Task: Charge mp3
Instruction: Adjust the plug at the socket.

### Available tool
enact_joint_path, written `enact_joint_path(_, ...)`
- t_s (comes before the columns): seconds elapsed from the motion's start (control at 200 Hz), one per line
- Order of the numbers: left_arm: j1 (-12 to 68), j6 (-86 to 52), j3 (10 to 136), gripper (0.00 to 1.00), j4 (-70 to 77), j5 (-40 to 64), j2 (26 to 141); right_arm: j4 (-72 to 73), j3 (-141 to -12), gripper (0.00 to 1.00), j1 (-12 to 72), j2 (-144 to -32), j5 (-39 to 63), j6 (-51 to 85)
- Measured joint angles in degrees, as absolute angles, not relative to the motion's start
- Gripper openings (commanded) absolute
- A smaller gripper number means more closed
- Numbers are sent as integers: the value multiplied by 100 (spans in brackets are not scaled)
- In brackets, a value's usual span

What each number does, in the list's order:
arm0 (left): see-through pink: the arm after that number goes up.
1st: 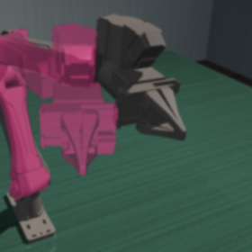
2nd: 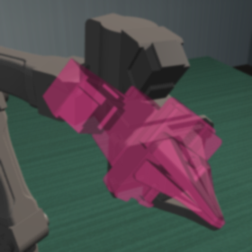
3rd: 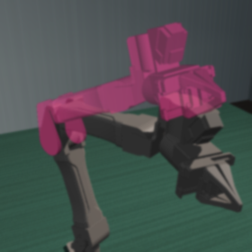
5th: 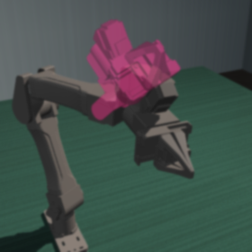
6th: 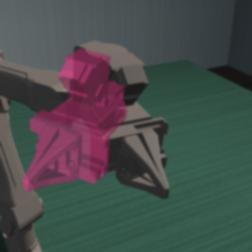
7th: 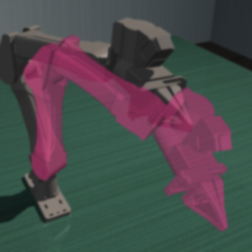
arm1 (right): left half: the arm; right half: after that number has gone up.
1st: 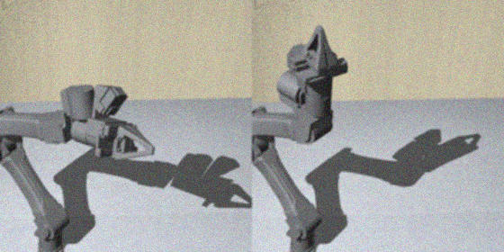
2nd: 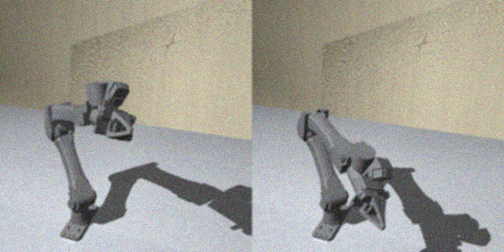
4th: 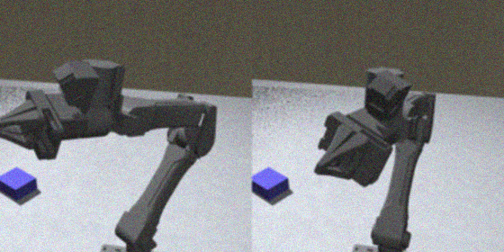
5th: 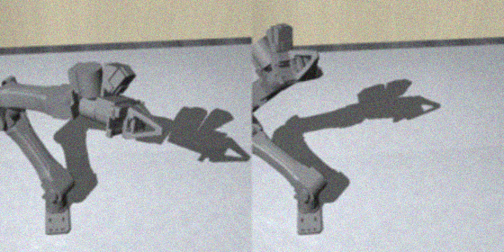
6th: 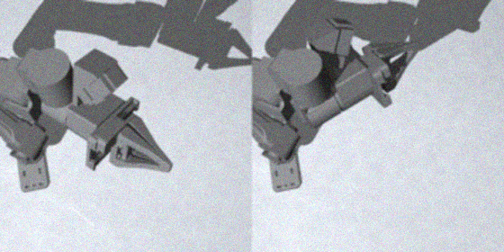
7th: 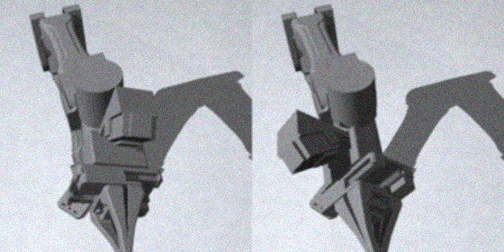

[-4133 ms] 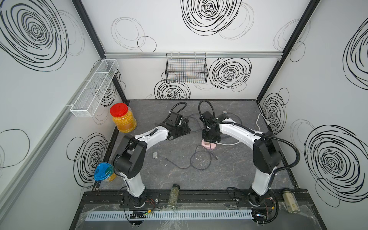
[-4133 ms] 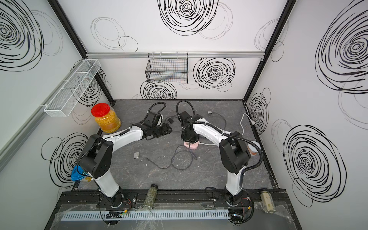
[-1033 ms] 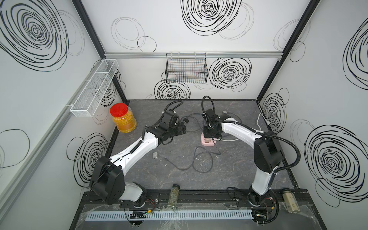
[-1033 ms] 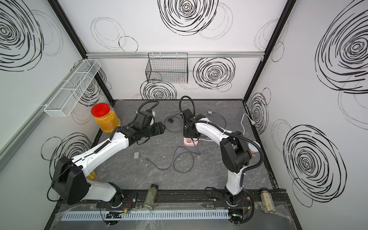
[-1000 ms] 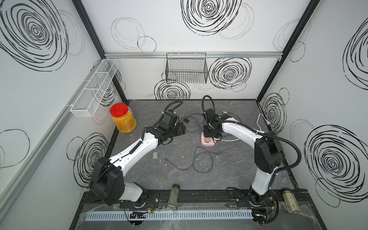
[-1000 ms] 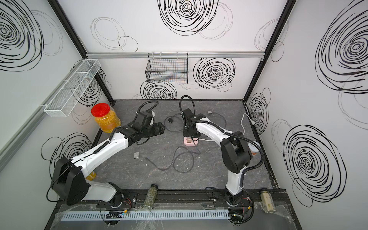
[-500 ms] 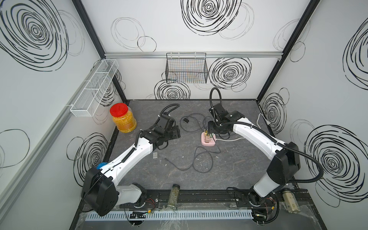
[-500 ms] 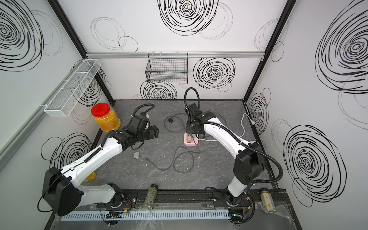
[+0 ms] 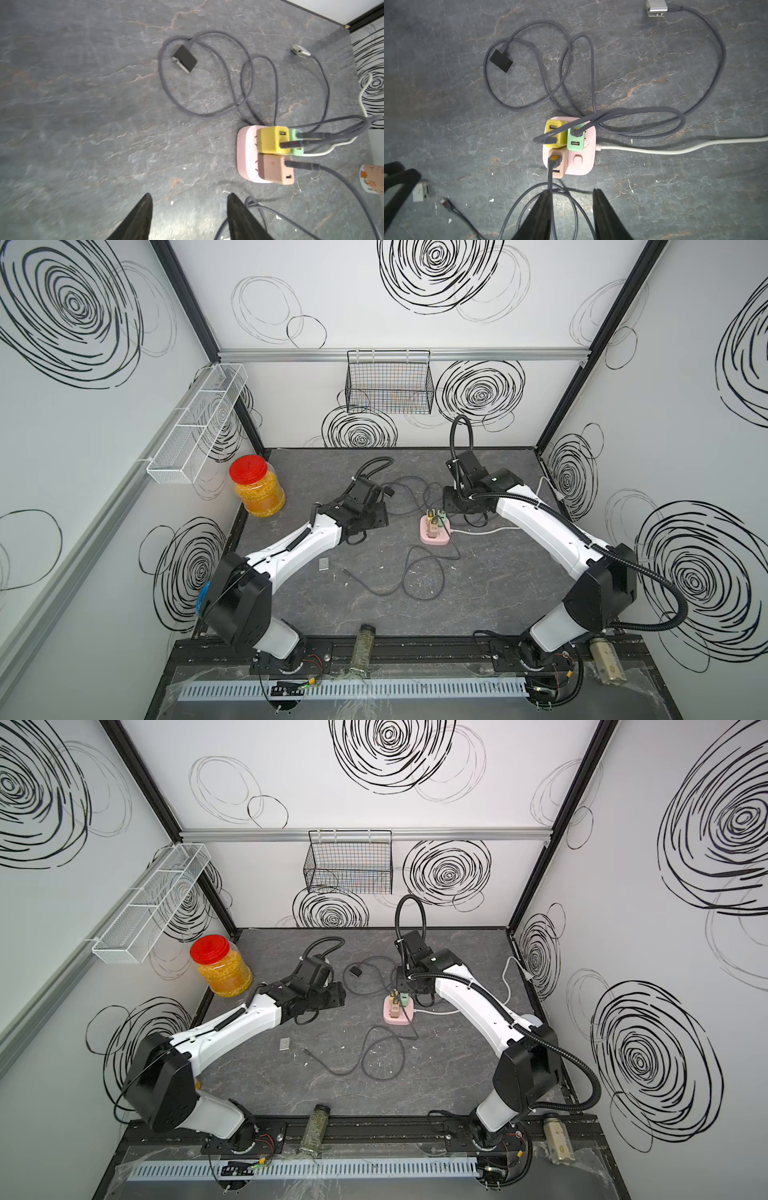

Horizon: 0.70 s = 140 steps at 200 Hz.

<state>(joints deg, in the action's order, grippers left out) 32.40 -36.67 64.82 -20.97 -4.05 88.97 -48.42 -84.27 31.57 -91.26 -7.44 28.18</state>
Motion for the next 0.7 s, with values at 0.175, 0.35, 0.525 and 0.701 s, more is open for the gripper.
enact_joint_path(0.175,3398,-3756,7384,49,-1466,-217,10127,-4676,-8294,25,2801,-9122,-451,2812)
enact_joint_path(0.35,3437,-3815,7961,42,-867,213,11111,-4545,-8241,23,2563,-9120,-248,2768)
enact_joint_path(0.525,3450,-3881,8337,40,-530,794,11734,-4445,-8219,23,2397,-9120,-95,2722)
enact_joint_path(0.701,3452,-3900,8521,40,-416,1208,11983,-4401,-8145,23,2309,-9120,-5,2705)
